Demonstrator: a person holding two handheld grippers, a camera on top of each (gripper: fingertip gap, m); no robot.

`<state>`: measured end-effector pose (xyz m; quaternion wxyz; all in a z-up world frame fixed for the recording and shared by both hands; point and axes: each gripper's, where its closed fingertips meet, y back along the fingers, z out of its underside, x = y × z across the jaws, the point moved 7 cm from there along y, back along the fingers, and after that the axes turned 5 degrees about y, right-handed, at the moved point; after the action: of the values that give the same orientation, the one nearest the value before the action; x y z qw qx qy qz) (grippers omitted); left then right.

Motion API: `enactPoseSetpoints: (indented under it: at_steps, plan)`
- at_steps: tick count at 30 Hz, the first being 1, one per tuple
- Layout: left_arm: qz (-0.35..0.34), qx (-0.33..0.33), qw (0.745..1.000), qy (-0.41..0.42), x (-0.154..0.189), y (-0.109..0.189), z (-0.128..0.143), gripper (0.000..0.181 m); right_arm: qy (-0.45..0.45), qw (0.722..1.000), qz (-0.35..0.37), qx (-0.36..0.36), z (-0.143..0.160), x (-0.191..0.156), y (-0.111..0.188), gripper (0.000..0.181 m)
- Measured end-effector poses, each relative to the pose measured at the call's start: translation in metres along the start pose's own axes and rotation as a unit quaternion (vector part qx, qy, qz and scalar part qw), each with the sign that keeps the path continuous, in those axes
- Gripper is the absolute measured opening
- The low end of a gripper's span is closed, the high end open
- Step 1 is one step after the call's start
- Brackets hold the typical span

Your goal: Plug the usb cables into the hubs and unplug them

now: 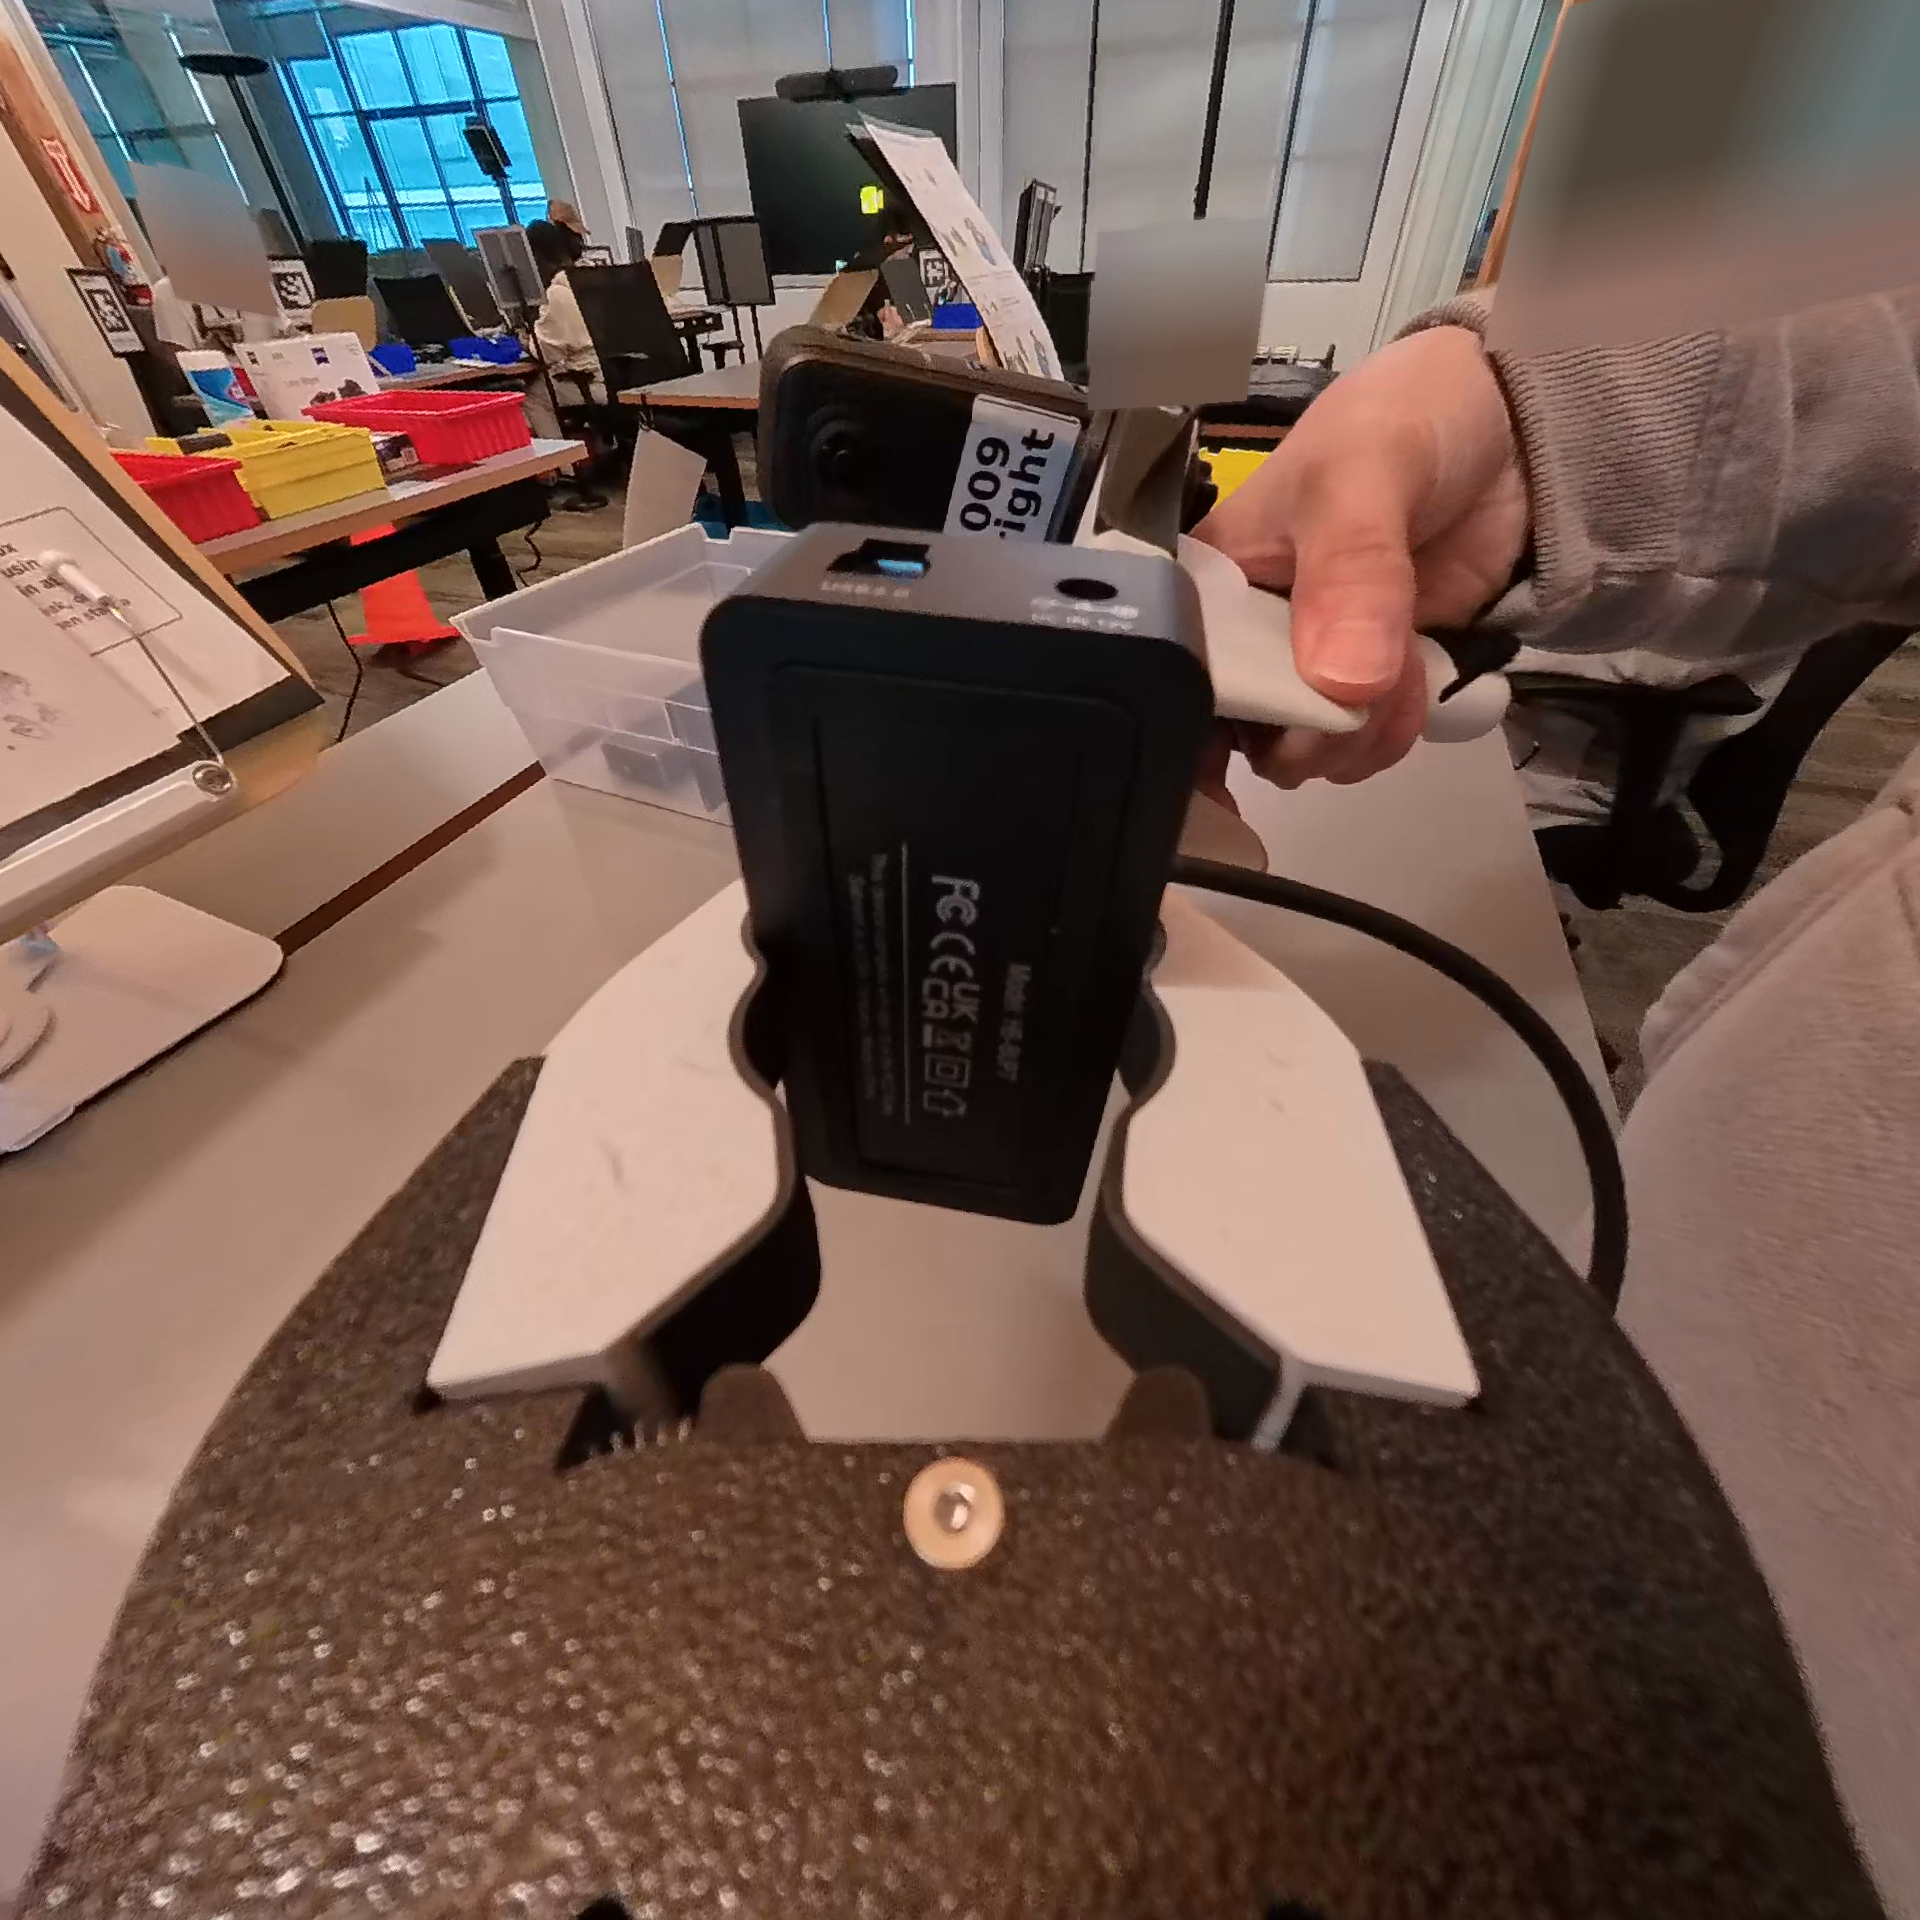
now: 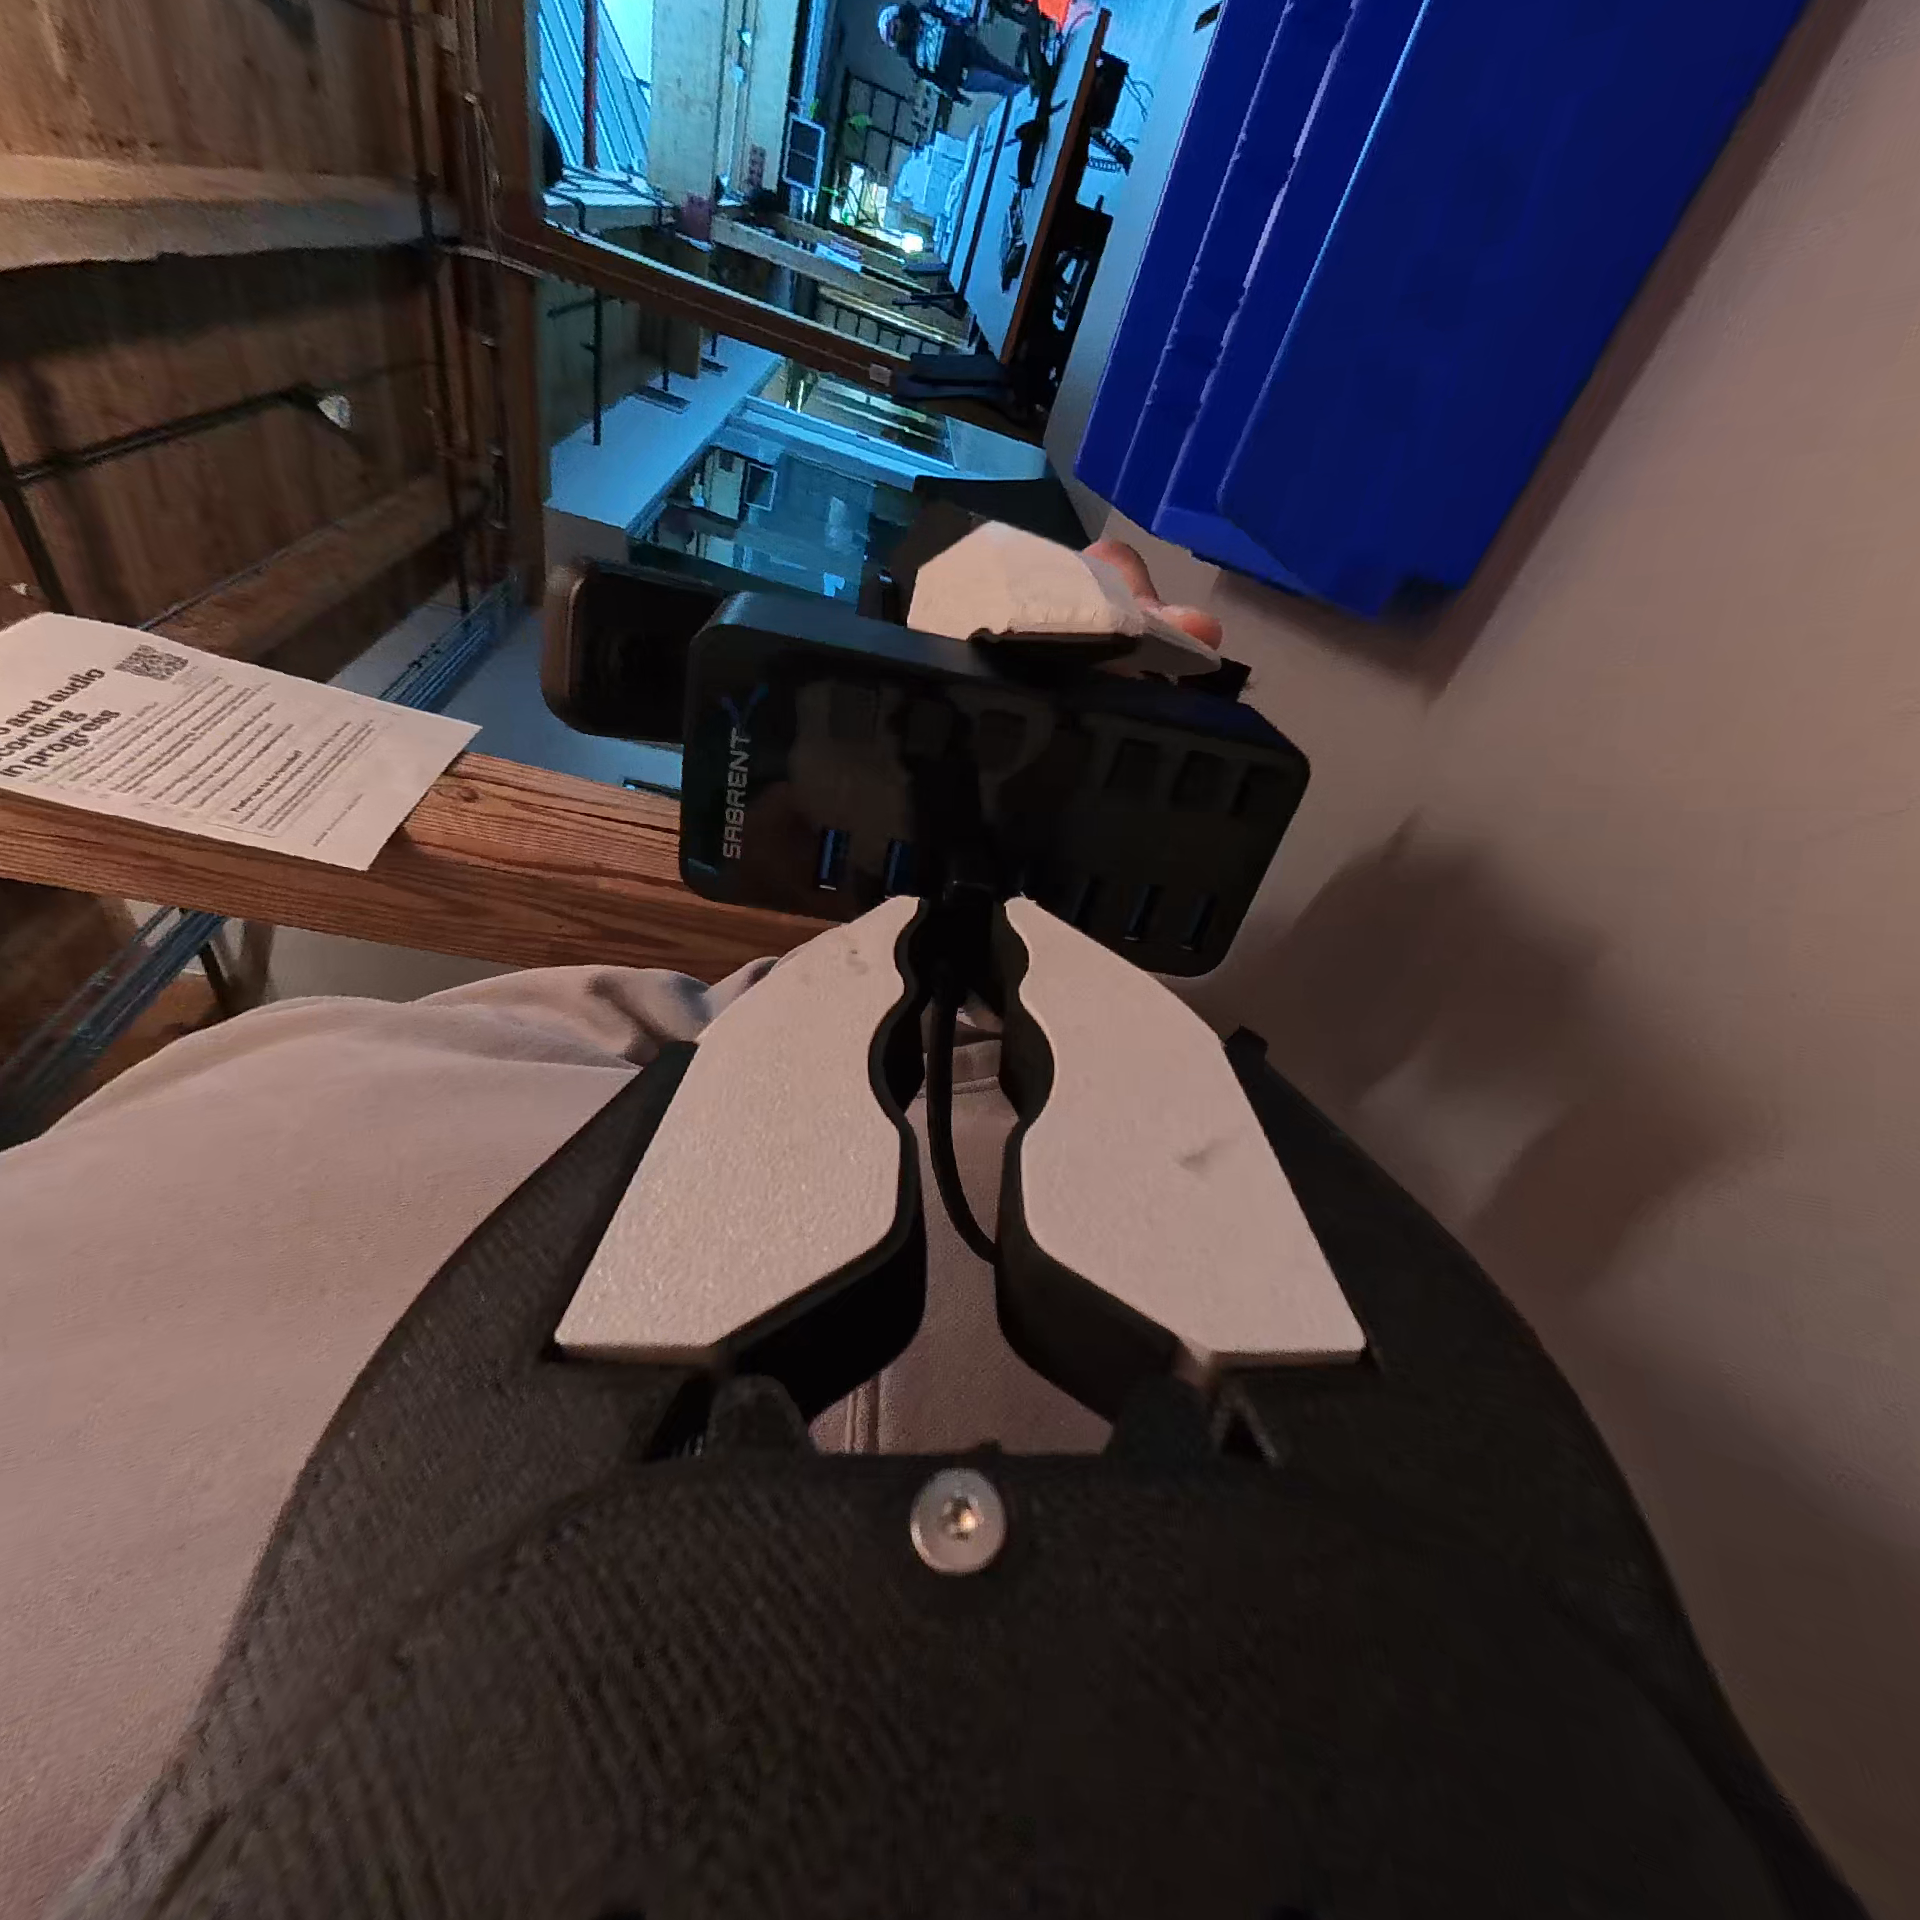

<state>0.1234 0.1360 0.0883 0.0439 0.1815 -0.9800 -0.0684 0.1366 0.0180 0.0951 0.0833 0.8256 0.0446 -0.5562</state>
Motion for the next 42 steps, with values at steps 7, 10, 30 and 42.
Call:
enactPoseSetpoints:
  at_steps: [7,10,30,42]
  plan:
    - [-0.01,-0.02,0.999,-0.034,0.002,-0.005,-0.001,0.063,-0.045,0.999,-0.009,0.01,0.001,0.005,0.001,0.009]
    - [-0.016,-0.016,0.999,-0.03,0.002,-0.006,-0.002,0.063,-0.025,1.0,-0.014,0.012,0.001,0.004,0.002,0.009]
    - [-0.143,-0.006,0.99,-0.016,-0.038,0.093,-0.04,0.063,0.102,0.976,0.169,0.089,-0.035,-0.003,0.183,0.009]
    - [-0.028,-0.016,0.999,0.026,0.0,0.028,-0.03,0.062,0.251,0.906,0.315,0.129,-0.087,-0.053,0.318,0.008]
